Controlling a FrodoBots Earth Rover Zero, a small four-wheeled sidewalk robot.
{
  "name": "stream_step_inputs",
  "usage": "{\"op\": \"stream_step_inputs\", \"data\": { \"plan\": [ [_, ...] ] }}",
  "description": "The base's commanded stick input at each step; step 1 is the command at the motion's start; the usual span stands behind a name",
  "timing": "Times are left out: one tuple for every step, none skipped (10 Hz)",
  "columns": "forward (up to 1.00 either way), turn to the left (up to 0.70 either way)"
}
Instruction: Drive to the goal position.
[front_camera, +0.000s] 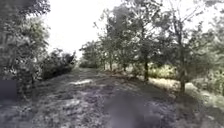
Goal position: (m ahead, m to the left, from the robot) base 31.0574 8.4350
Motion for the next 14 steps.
{"op": "stream_step_inputs", "data": {
  "plan": [
    [0.85,0.34],
    [0.85,0.34],
    [0.85,0.16],
    [0.85,0.0],
    [0.85,0.1],
    [0.85,0.31],
    [0.85,0.34],
    [0.85,0.34],
    [0.85,0.34],
    [0.85,0.2],
    [0.85,0.03],
    [0.85,0.0],
    [0.85,0.0],
    [0.85,0.0]
  ]
}}
